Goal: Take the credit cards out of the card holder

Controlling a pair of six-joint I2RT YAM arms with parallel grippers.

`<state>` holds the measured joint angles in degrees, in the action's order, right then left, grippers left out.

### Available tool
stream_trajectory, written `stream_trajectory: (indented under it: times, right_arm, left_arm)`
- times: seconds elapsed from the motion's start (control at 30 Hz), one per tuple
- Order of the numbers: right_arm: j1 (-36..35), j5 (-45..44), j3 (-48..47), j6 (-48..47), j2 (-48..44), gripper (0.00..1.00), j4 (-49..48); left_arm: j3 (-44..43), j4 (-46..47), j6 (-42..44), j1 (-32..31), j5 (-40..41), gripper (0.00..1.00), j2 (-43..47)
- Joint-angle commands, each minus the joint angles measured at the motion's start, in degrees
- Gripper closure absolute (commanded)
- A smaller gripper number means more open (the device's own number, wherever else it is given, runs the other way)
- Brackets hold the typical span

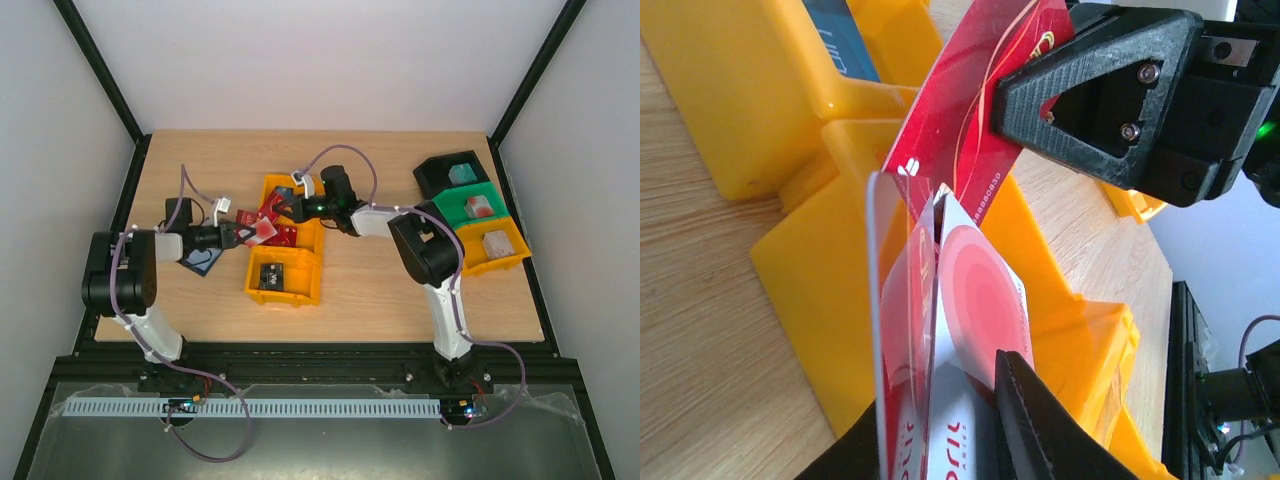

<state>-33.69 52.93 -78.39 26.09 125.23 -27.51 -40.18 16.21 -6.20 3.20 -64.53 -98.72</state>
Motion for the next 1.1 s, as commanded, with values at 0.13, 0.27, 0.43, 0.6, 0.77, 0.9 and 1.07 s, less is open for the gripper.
stream_trajectory:
  times: [0.13, 0.27, 0.43, 0.6, 0.77, 0.9, 1.07]
  right_arm:
    - [0.92, 5.45, -4.11, 0.22, 0.80, 0.98, 1.63]
    - [2.69, 5.51, -9.32, -6.40, -0.82, 0.98, 17.31]
    - [3.47, 2.38, -15.68, -19.73, -3.53, 0.98, 42.99]
    - [3.46, -1.16, -16.14, -24.85, -6.10, 0.98, 56.27]
    - [2.86, -1.58, -18.31, -24.53, -4.17, 0.98, 58.88]
    - [1.29, -1.55, -20.04, -25.75, -2.37, 0.98, 61.06]
    - [-0.10, -1.09, -22.72, -24.74, 0.42, 0.98, 60.95]
  left_arm:
    - [-2.11, 1.08, -0.17, -0.19, -2.54, 0.98, -3.16]
    - [-2.89, -2.43, 3.23, -0.04, -3.89, 0.98, -1.39]
    - [-2.39, -6.02, 5.94, 0.09, -3.23, 0.98, 3.53]
    - [-1.48, -4.57, 2.82, 1.14, -1.04, 0.98, 6.90]
    - [0.73, 2.25, -6.15, 2.21, 3.10, 0.98, 8.51]
    - [3.11, 11.67, -17.88, 2.25, 12.50, 0.98, 10.32]
    - [5.39, 13.51, -21.67, 0.56, 17.90, 0.98, 11.92]
